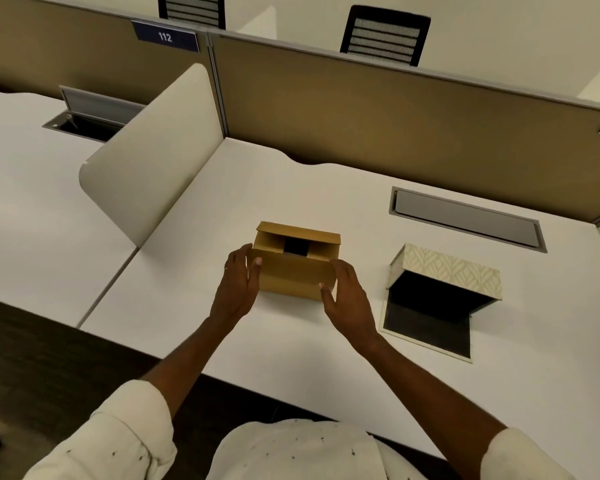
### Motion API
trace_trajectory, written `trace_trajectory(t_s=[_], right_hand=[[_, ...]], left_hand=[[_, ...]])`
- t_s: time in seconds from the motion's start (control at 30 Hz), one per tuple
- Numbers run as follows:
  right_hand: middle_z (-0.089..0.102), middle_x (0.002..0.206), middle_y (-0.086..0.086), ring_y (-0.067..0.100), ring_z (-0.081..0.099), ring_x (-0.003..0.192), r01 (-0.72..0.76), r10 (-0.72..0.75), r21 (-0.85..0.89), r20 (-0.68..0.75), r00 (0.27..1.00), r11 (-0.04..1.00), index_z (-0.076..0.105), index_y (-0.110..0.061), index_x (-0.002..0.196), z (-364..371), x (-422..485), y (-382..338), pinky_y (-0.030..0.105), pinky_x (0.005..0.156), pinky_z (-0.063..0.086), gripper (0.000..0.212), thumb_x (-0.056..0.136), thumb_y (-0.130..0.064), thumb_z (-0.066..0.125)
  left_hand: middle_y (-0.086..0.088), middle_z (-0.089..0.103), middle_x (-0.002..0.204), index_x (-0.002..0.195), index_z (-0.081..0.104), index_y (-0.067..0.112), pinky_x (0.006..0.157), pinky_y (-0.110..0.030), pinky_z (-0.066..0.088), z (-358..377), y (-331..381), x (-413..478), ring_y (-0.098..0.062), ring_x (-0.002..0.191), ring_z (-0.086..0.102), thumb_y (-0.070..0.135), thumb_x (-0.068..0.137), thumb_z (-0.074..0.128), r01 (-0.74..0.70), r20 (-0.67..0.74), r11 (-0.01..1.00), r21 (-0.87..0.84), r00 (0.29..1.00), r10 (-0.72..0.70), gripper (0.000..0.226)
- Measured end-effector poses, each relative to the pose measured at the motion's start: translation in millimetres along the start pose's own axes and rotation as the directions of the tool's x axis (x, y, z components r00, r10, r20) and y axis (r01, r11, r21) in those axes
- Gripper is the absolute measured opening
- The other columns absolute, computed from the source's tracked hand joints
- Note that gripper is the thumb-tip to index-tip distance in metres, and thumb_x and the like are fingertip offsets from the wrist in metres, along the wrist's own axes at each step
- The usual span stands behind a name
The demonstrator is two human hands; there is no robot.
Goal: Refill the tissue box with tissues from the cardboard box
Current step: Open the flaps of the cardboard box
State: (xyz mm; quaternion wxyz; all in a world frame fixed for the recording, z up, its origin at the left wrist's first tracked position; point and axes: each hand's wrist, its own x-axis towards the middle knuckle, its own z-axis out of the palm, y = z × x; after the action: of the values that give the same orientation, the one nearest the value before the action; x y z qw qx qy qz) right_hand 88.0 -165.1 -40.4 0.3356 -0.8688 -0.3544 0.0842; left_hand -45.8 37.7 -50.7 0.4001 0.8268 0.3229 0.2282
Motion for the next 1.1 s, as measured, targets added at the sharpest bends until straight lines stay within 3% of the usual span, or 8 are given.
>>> trace_trajectory(t_s=[0.1, 0.23, 0.3, 0.47, 0.6, 0.73, 0.97, 1.1], right_hand=[[0.048, 0.153, 0.009, 0.025, 0.050, 0.139, 0.041, -0.041, -0.011, -0.014, 0.999, 0.999, 0.041, -0.008, 0.150, 6.3, -17.3, 6.7, 0.035, 0.112, 0.047, 0.054, 0.103, -0.030, 0.055], [0.047, 0.153, 0.004, 0.018, 0.050, 0.138, 0.139, -0.135, -0.092, 0.045, 0.990, 0.986, 0.046, -0.014, 0.146, 16.8, -43.7, 25.1, 0.024, 0.109, 0.044, 0.047, 0.103, -0.031, 0.055], [0.047, 0.153, 0.003, 0.018, 0.049, 0.138, 0.180, -0.163, -0.150, 0.120, 0.979, 0.972, 0.051, -0.016, 0.142, 24.4, -53.3, 32.3, 0.031, 0.113, 0.044, 0.045, 0.103, -0.037, 0.054], [0.049, 0.152, 0.002, 0.021, 0.046, 0.142, 0.249, -0.154, -0.373, 0.265, 0.952, 0.894, 0.054, -0.017, 0.140, 33.3, -50.7, 39.2, 0.050, 0.125, 0.024, 0.050, 0.102, -0.049, 0.047], [0.064, 0.128, 0.000, 0.023, 0.063, 0.115, 0.303, -0.229, -0.434, 0.215, 0.949, 0.849, 0.064, -0.022, 0.117, 25.9, -21.5, 24.9, 0.047, 0.114, 0.036, 0.033, 0.102, -0.043, 0.043], [0.067, 0.116, -0.005, 0.019, 0.065, 0.102, 0.343, -0.282, -0.468, 0.197, 0.939, 0.814, 0.066, -0.025, 0.110, 16.6, 16.5, 4.8, 0.040, 0.104, 0.042, 0.029, 0.103, -0.038, 0.042], [0.045, 0.156, 0.007, 0.027, 0.042, 0.144, 0.408, -0.207, -0.545, 0.393, 0.896, 0.732, 0.052, -0.020, 0.141, 26.5, 59.4, -12.7, 0.050, 0.115, 0.034, 0.039, 0.105, -0.032, 0.042], [0.050, 0.151, 0.008, 0.027, 0.044, 0.139, 0.459, -0.242, -0.586, 0.412, 0.879, 0.668, 0.063, -0.018, 0.125, 25.2, 69.6, -12.6, 0.047, 0.110, 0.036, 0.035, 0.104, -0.037, 0.042]], left_hand=[[0.007, 0.050, 0.135, 0.134, 0.043, 0.025, 0.096, -0.024, 0.040, -6.2, -7.7, -14.3, -0.005, 0.127, 0.044, 0.042, 0.104, 0.039, -0.066, -0.041, 0.998, -0.012, 0.997, 0.065, 0.035], [0.017, 0.049, 0.128, 0.121, 0.050, 0.029, 0.089, -0.024, 0.047, -15.1, -29.3, -33.8, 0.000, 0.125, 0.045, 0.039, 0.105, 0.039, -0.167, 0.008, 0.984, 0.060, 0.986, 0.167, 0.022], [0.019, 0.046, 0.132, 0.118, 0.053, 0.030, 0.089, -0.024, 0.047, -15.9, -43.3, -43.5, 0.003, 0.131, 0.038, 0.040, 0.105, 0.038, -0.157, 0.064, 0.984, 0.087, 0.986, 0.152, 0.022], [-0.004, 0.060, 0.133, 0.108, 0.070, 0.012, 0.098, -0.039, 0.049, -13.8, -60.6, -36.0, -0.023, 0.144, 0.036, 0.026, 0.101, 0.051, -0.221, 0.199, 0.927, 0.301, 0.966, 0.166, 0.024], [-0.017, 0.064, 0.115, 0.100, 0.070, 0.007, 0.106, -0.049, 0.045, -19.1, -45.5, -7.2, -0.039, 0.132, 0.048, 0.012, 0.088, 0.065, -0.351, 0.265, 0.837, 0.419, 0.929, 0.257, 0.014], [-0.012, 0.052, 0.135, 0.116, 0.065, 0.015, 0.106, -0.041, 0.045, -22.1, -25.3, 24.1, -0.035, 0.133, 0.043, 0.020, 0.079, 0.075, -0.437, 0.439, 0.762, 0.478, 0.870, 0.223, 0.039], [-0.007, -0.018, 0.165, 0.147, 0.041, 0.035, 0.115, -0.062, 0.028, -4.8, 1.5, 59.0, -0.035, 0.152, -0.013, 0.017, 0.077, 0.080, -0.620, 0.723, 0.533, 0.576, 0.691, 0.022, 0.082], [-0.006, -0.022, 0.165, 0.141, 0.049, 0.037, 0.106, -0.056, 0.041, -1.9, 16.6, 66.2, -0.037, 0.152, -0.002, 0.027, 0.071, 0.087, -0.656, 0.747, 0.447, 0.608, 0.663, -0.044, 0.080]])
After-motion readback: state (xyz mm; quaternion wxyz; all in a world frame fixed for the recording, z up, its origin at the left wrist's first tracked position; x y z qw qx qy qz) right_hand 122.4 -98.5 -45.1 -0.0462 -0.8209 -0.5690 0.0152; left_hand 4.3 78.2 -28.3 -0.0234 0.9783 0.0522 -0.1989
